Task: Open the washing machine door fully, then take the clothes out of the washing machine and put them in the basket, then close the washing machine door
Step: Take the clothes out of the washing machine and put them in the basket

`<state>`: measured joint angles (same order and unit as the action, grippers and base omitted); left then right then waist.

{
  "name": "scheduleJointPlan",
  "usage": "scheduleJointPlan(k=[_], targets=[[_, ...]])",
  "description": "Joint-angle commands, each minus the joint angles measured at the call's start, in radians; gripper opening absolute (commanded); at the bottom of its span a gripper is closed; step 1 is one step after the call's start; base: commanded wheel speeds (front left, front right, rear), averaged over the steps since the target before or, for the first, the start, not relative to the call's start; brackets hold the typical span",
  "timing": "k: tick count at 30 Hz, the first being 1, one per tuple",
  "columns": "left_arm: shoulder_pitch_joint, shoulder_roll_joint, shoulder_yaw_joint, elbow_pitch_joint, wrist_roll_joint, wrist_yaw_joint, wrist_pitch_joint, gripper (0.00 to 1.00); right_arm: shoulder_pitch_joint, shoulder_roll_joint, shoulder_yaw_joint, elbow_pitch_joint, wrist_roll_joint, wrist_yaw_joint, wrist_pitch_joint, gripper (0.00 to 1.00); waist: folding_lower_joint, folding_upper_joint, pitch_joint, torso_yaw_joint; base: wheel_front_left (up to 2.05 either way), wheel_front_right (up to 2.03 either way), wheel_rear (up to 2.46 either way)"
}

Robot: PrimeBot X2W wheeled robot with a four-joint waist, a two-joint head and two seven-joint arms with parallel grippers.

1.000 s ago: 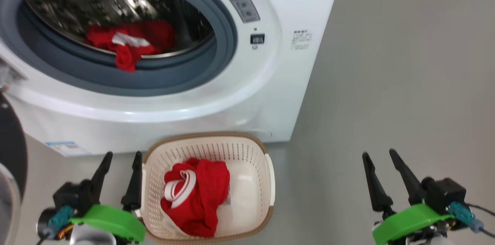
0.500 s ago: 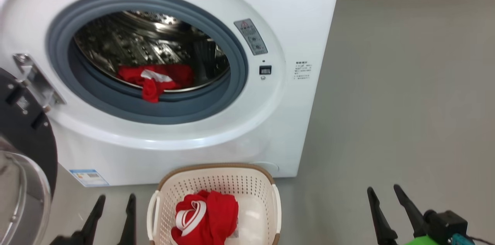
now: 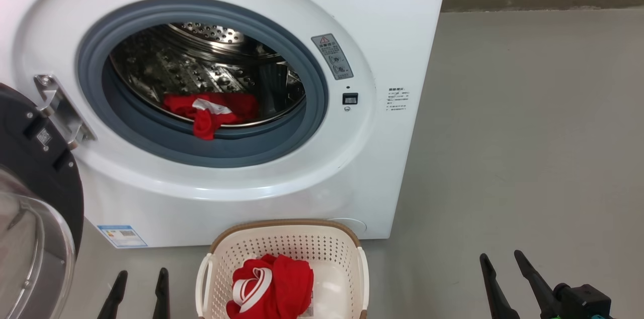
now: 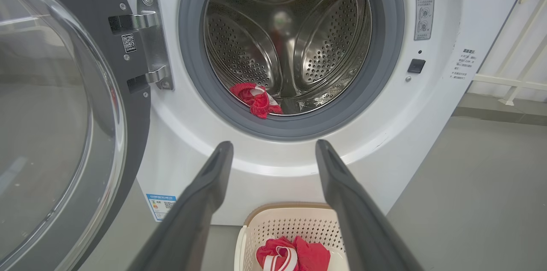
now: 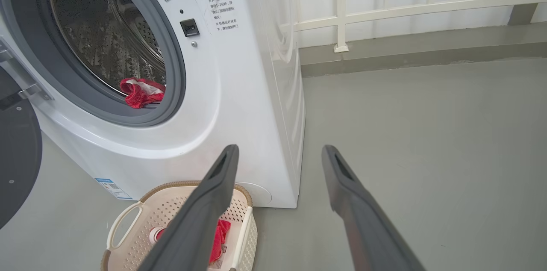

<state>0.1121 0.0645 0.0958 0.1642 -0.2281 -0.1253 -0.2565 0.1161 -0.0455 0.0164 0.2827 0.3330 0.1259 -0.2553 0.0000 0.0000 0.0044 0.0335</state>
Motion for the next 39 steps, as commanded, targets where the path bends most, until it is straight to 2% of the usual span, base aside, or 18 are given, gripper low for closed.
scheduleJointPlan(k=[1, 16, 24, 31, 39], targets=[[-0.011, 0.004, 0.041, -0.032, 0.012, -0.005, -0.005, 1.0, -0.016, -0.014, 0.023, -0.027, -0.011, 0.005, -0.006, 1.0, 0.0, 0.0, 0.002, -0.001, 0.0, 0.0, 0.0], [-0.025, -0.005, 0.04, -0.036, 0.022, -0.005, -0.005, 1.0, -0.037, -0.012, 0.028, -0.027, -0.015, 0.005, -0.006, 1.0, 0.0, 0.0, 0.028, -0.008, 0.0, 0.0, 0.0], [-0.087, -0.007, 0.022, -0.007, 0.027, -0.005, -0.005, 1.0, -0.072, -0.009, 0.025, -0.028, -0.017, 0.005, -0.006, 1.0, 0.0, 0.0, 0.076, -0.008, 0.0, 0.0, 0.0], [-0.217, 0.021, -0.001, 0.074, 0.043, -0.005, -0.005, 1.0, -0.125, -0.005, 0.033, -0.033, -0.018, 0.005, -0.006, 1.0, 0.0, 0.0, 0.15, -0.016, 0.0, 0.0, 0.0], [-0.459, 0.058, -0.036, 0.21, 0.068, -0.005, -0.005, 1.0, -0.189, -0.005, 0.057, -0.039, 0.011, 0.005, -0.006, 1.0, 0.0, 0.0, 0.264, -0.034, 0.0, 0.0, 0.0]])
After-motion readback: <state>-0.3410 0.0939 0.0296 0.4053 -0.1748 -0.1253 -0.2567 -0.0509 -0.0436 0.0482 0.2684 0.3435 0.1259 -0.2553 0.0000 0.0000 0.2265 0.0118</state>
